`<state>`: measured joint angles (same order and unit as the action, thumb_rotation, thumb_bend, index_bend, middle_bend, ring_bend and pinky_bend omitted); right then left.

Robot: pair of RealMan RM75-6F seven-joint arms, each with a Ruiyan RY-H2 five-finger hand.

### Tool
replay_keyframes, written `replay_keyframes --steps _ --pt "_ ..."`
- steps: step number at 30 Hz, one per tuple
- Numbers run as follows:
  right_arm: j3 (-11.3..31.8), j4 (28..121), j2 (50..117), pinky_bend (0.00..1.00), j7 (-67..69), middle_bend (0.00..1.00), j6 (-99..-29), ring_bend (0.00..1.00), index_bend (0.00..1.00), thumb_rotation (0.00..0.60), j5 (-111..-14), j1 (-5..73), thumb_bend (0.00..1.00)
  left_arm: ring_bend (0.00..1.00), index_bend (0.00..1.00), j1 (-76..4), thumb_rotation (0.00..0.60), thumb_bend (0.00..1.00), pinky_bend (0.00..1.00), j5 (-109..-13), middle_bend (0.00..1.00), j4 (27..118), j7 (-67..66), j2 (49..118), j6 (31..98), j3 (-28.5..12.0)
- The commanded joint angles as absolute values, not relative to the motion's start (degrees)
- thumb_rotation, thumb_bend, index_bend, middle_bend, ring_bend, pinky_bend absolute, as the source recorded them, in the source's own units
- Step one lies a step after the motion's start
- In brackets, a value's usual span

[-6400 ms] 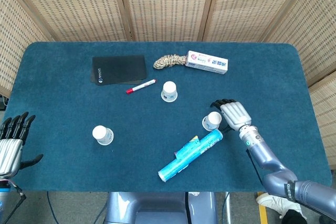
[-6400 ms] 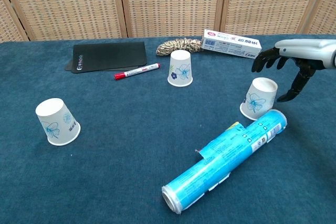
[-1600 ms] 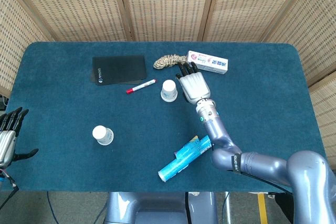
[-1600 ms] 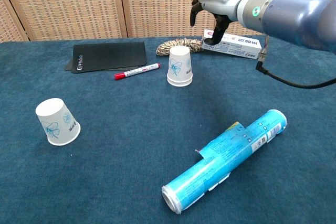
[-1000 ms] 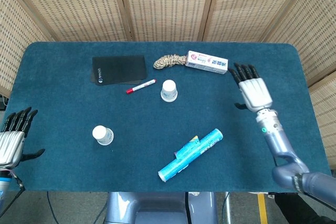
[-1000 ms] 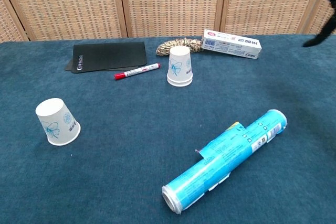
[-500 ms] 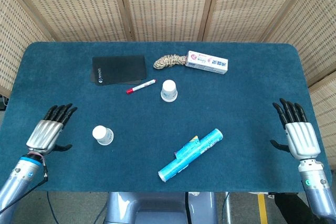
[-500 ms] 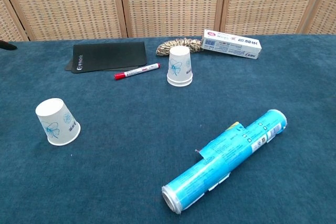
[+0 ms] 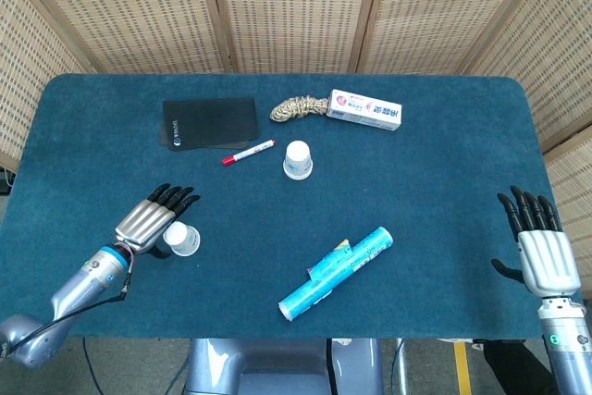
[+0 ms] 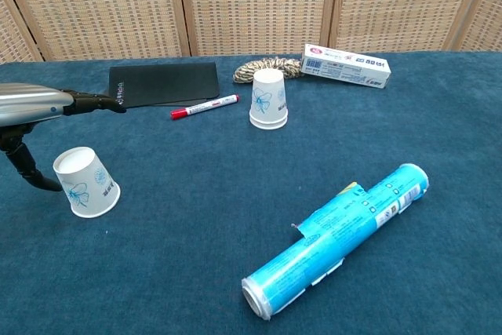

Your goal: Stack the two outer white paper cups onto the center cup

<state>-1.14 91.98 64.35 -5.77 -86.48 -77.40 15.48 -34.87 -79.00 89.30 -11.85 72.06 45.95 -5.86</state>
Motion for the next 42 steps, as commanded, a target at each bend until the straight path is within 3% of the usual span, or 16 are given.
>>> replay_keyframes --steps 1,8,13,18,28,37,42 --pt "-0.38 91.87 64.27 0.0 -4.77 0.0 -85.83 0.0 0.0 0.6 -77.41 15.04 0.0 0.03 0.08 -36.24 0.6 0.01 0.15 -80.21 0.01 87.52 -9.73 73.53 45.43 -5.54" --pt "1.18 91.55 64.4 0.0 -4.5 0.0 -84.85 0.0 0.0 0.6 -77.38 14.26 0.0 0.16 0.24 -37.18 0.6 0.04 0.26 -81.51 0.13 86.8 -5.41 73.92 45.14 -4.37" --pt "2.04 91.59 64.58 0.0 -4.9 0.0 -84.5 0.0 0.0 0.6 -77.57 13.77 0.0 0.19 0.27 -37.53 0.6 0.05 0.28 -81.74 0.16 87.26 -5.54 73.4 45.13 -3.43" --pt "2.85 91.48 64.73 0.0 -4.97 0.0 -84.13 0.0 0.0 0.6 -77.78 13.32 0.0 0.23 0.28 -37.42 0.6 0.12 0.32 -81.35 0.17 87.98 -5.47 73.05 46.18 -3.13" --pt "3.86 91.26 64.94 0.0 -5.05 0.0 -83.66 0.0 0.0 0.6 -78.13 12.67 0.0 0.26 0.32 -37.13 0.6 0.12 0.35 -80.38 0.2 86.9 -6.06 73.32 47.61 -2.72" --pt "4.72 91.09 65.12 0.0 -4.98 0.0 -83.44 0.0 0.0 0.6 -78.45 12.18 0.0 0.45 0.49 -37.16 0.6 0.23 0.48 -79.46 0.37 85.85 -5.94 74.46 48.13 -2.56" --pt "5.08 90.9 65.19 0.0 -4.91 0.0 -83.07 0.0 0.0 0.6 -78.44 12.07 0.0 0.47 0.53 -36.84 0.6 0.26 0.49 -79.26 0.39 85.46 -5.94 74.77 49.65 -2.95"
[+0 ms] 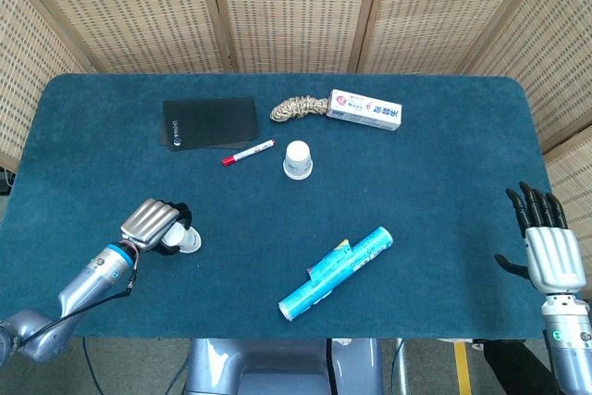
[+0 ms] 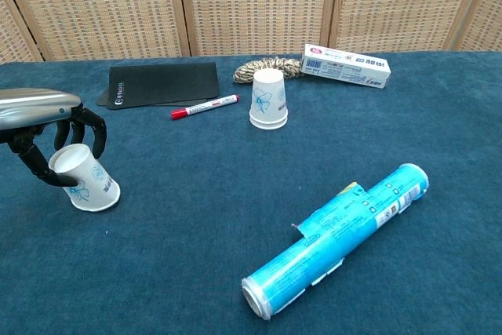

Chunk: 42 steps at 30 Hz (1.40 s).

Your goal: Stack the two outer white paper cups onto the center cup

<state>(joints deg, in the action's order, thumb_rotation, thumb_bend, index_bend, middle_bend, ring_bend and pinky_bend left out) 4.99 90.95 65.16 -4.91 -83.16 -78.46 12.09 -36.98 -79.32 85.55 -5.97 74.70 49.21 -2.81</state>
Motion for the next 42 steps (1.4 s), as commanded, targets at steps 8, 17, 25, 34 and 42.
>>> replay_keyframes --steps 8,17,25,34,42 --pt "5.54 91.09 65.13 0.0 -4.75 0.0 -82.96 0.0 0.0 0.6 -78.76 11.74 0.0 0.47 0.53 -37.0 0.6 0.26 0.49 -78.98 0.39 87.73 -5.21 72.47 51.27 -4.25" --pt "6.19 91.53 64.67 0.0 -4.01 0.0 -82.74 0.0 0.0 0.6 -78.71 11.37 0.0 0.47 0.53 -44.22 0.6 0.25 0.49 -68.79 0.39 95.67 -7.69 66.69 46.79 -14.09" --pt "6.8 91.37 64.07 0.0 -2.14 0.0 -81.36 0.0 0.0 0.6 -77.69 11.36 0.0 0.47 0.53 -56.42 0.6 0.23 0.49 -53.52 0.39 92.5 -14.79 70.07 40.8 -21.04" --pt "7.66 91.12 63.52 0.0 -0.66 0.0 -80.34 0.0 0.0 0.6 -76.66 11.37 0.0 0.47 0.53 -72.65 0.6 0.23 0.49 -32.69 0.39 78.95 -27.4 80.9 39.35 -20.48" --pt "8.28 90.23 63.15 0.0 0.89 0.0 -79.13 0.0 0.0 0.6 -75.67 11.4 0.0 0.47 0.53 -81.11 0.6 0.23 0.49 -18.82 0.39 66.63 -34.28 88.18 38.6 -18.16"
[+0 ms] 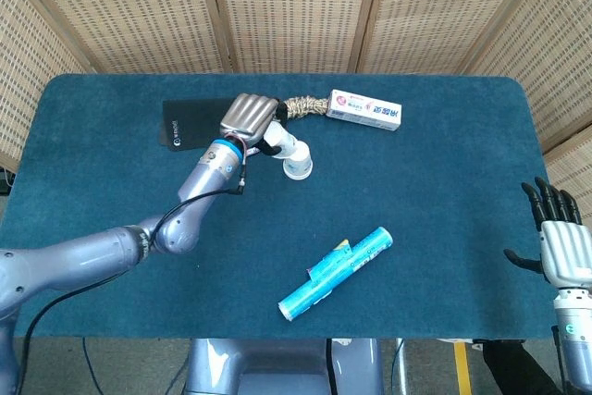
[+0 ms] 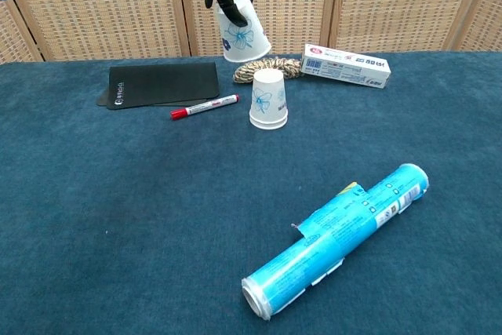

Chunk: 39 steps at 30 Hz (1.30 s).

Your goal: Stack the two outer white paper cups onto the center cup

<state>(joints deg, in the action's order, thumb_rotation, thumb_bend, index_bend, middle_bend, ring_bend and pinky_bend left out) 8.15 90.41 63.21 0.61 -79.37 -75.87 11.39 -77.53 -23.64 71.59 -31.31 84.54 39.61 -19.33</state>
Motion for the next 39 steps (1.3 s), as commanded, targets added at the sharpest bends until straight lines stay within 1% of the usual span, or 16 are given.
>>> replay_keyframes --steps 1,10,22,23,25,27,29,30,32,34,39 --pt "8.37 90.1 63.12 0.0 1.17 0.0 -78.96 0.0 0.0 0.6 -75.54 11.41 0.0 0.47 0.53 -81.67 0.6 0.23 0.49 -17.79 0.39 65.07 -34.57 89.09 37.96 -17.8" --pt "8.96 89.51 63.06 0.0 1.47 0.0 -79.05 0.0 0.0 0.6 -75.14 11.22 0.0 0.47 0.53 -84.65 0.6 0.23 0.49 -14.98 0.39 55.49 -34.08 94.14 33.44 -17.37" --pt "9.33 89.48 62.92 0.0 1.66 0.0 -79.26 0.0 0.0 0.6 -74.98 10.85 0.0 0.47 0.51 -87.04 0.6 0.21 0.47 -13.41 0.39 51.03 -32.94 96.88 30.76 -17.4" --pt "9.35 89.5 62.89 0.0 1.69 0.0 -79.25 0.0 0.0 0.6 -74.99 10.84 0.0 0.44 0.49 -87.28 0.6 0.2 0.45 -13.43 0.36 50.71 -32.96 97.15 30.92 -17.37" --pt "9.39 89.52 62.82 0.0 1.75 0.0 -79.15 0.0 0.0 0.6 -75.0 10.84 0.0 0.33 0.39 -87.81 0.6 0.16 0.37 -13.55 0.26 49.97 -33.25 97.78 31.41 -17.14" --pt "9.41 89.54 62.74 0.0 1.83 0.0 -79.11 0.0 0.0 0.6 -75.02 10.79 0.0 0.14 0.21 -88.2 0.6 0.08 0.27 -12.95 0.09 49.49 -33.94 98.19 31.21 -16.58" --pt "9.47 89.53 62.69 0.0 1.94 0.0 -79.15 0.0 0.0 0.6 -75.01 10.72 0.0 0.04 0.08 -88.62 0.6 0.02 0.22 -11.47 0.01 49.32 -34.98 98.21 30.47 -15.85" --pt "9.51 89.52 62.66 0.0 2.01 0.0 -79.18 0.0 0.0 0.6 -75.0 10.69 0.0 0.01 0.03 -88.82 0.6 0.0 0.2 -10.8 0.0 49.28 -35.18 98.2 30.21 -15.72" --pt "9.53 89.51 62.61 0.0 2.08 0.0 -79.24 0.0 0.0 0.6 -74.97 10.57 0.0 0.0 0.0 -88.87 0.6 0.0 0.17 -10.31 0.0 49.53 -34.71 98.09 29.97 -15.97" --pt "9.56 89.52 62.61 0.0 2.09 0.0 -79.23 0.0 0.0 0.6 -74.94 10.52 0.0 0.0 0.0 -88.69 0.6 0.0 0.15 -10.79 0.0 49.99 -33.96 97.8 30.07 -16.25" --pt "9.59 89.56 62.56 0.0 2.13 0.0 -79.2 0.0 0.0 0.6 -75.01 10.45 0.0 0.0 0.0 -87.17 0.6 0.0 0.04 -14.03 0.0 53.33 -31.53 95.67 31.15 -16.91"
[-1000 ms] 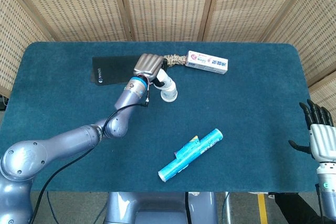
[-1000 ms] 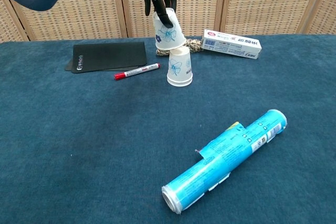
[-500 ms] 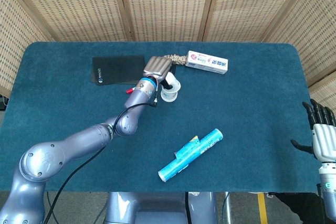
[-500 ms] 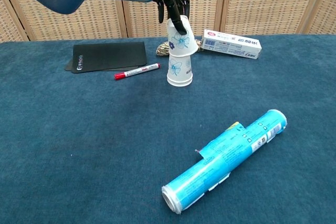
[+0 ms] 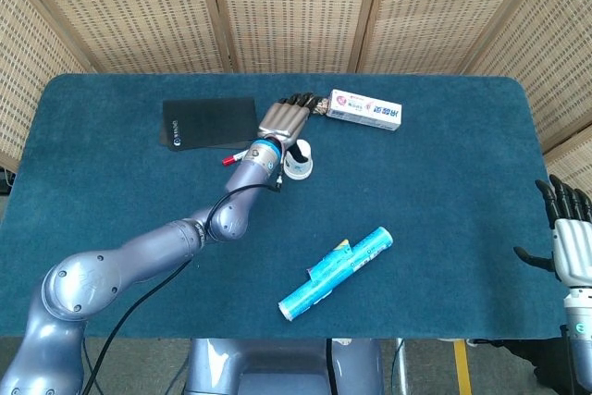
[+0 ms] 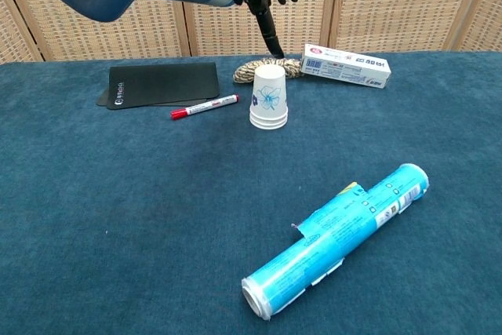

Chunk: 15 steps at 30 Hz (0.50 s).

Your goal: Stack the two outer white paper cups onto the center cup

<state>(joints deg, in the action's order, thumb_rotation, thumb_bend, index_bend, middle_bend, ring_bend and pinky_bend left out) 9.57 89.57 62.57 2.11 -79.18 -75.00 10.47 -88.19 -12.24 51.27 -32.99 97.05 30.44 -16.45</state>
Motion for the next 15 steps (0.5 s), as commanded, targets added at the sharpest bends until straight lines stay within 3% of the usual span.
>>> replay_keyframes --steps 1,5,11,15 --pt "9.63 89.59 62.54 0.0 2.19 0.0 -79.24 0.0 0.0 0.6 -75.03 10.41 0.0 0.0 0.0 -86.2 0.6 0.0 0.01 -15.54 0.0 55.22 -30.49 94.45 31.81 -17.15" --pt "9.63 89.68 62.44 0.0 2.35 0.0 -79.33 0.0 0.0 0.6 -75.16 10.28 0.0 0.0 0.0 -81.39 0.6 0.0 0.0 -22.6 0.0 63.75 -27.52 89.2 37.07 -16.72" --pt "9.34 89.95 62.37 0.0 1.93 0.0 -79.66 0.0 0.0 0.6 -76.01 10.15 0.0 0.0 0.0 -67.68 0.6 0.0 0.0 -37.12 0.0 82.47 -21.71 79.28 55.86 -12.38" --pt "9.01 89.96 62.69 0.0 0.72 0.0 -80.14 0.0 0.0 0.6 -76.79 10.08 0.0 0.0 0.0 -57.07 0.6 0.0 0.0 -48.05 0.0 93.06 -16.23 72.6 66.45 -6.92"
